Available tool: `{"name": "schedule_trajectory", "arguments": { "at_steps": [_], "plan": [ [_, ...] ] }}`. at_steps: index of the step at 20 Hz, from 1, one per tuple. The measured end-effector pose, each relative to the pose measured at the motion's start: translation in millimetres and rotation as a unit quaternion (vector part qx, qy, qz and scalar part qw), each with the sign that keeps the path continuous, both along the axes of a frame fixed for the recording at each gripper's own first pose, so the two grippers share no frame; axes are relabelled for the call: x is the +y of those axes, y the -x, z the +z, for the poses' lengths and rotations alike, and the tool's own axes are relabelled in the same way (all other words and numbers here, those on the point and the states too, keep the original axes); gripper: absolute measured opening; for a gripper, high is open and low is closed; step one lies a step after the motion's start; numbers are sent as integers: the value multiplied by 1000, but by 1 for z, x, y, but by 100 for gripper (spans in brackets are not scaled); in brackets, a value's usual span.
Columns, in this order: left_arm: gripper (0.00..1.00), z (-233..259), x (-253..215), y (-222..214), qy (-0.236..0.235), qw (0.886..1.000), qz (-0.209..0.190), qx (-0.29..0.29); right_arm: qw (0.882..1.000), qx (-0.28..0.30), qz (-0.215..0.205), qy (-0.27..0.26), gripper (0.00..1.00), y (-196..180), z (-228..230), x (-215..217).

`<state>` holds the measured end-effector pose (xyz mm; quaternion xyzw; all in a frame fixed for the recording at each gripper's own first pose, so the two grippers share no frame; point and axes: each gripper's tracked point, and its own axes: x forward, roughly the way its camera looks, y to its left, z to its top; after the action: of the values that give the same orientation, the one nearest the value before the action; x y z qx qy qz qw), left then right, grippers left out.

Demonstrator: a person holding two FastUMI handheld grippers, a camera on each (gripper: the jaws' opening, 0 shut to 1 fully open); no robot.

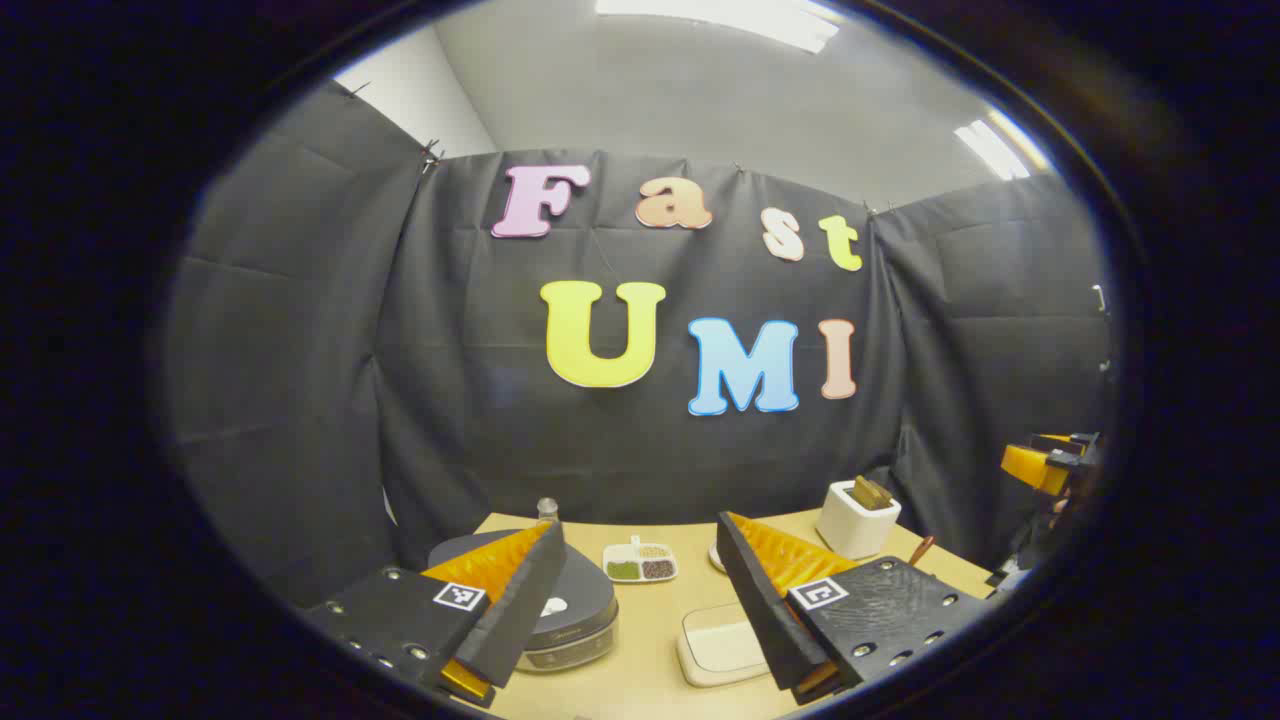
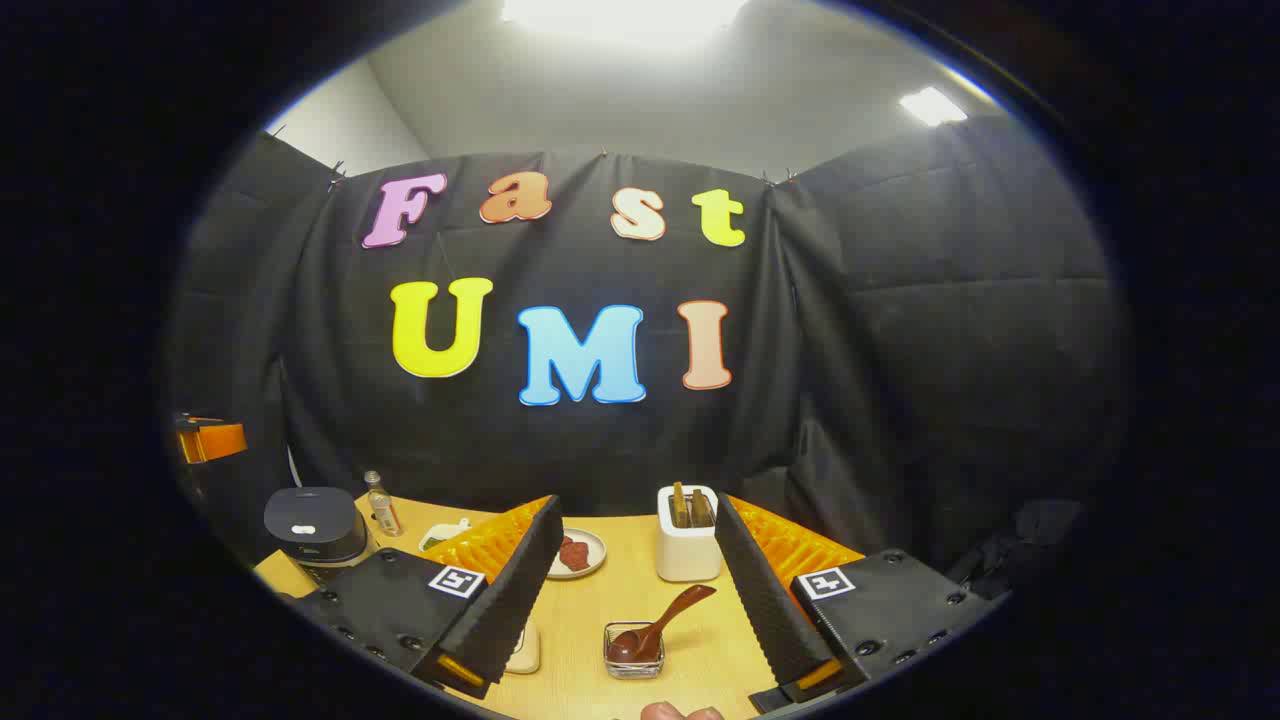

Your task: Close the left gripper, press the button to open the rice cooker; take a wooden spoon from the chopstick holder with the right hand, scoop a spoonful of rice and pour it into the rice cooker, then put the wooden spoon back into the chopstick holder.

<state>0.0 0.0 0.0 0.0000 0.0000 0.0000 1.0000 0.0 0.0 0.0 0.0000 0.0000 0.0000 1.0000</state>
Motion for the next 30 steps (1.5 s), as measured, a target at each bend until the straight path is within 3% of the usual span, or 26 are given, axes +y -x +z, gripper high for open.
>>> {"name": "schedule_trajectory", "arguments": {
  "at_steps": [9, 15, 25, 30],
  "plan": [
    [92, -14, -4, 2, -44, 999, 22, -1, 1000, -7, -27, -2, 96, 18, -14, 12],
    [94, -25, -19, 10, -7, 1000, 2, 8, 999, 4, -33, -26, 96, 17, -22, 26],
    [94, -35, 8, 5, 21, 999, 26, 25, 996, 45, -22, -69, 98, 27, -49, 40],
    [92, -32, 36, -4, 11, 999, 43, 26, 997, 58, -5, -45, 98, 35, -59, 51]
  ]
}}
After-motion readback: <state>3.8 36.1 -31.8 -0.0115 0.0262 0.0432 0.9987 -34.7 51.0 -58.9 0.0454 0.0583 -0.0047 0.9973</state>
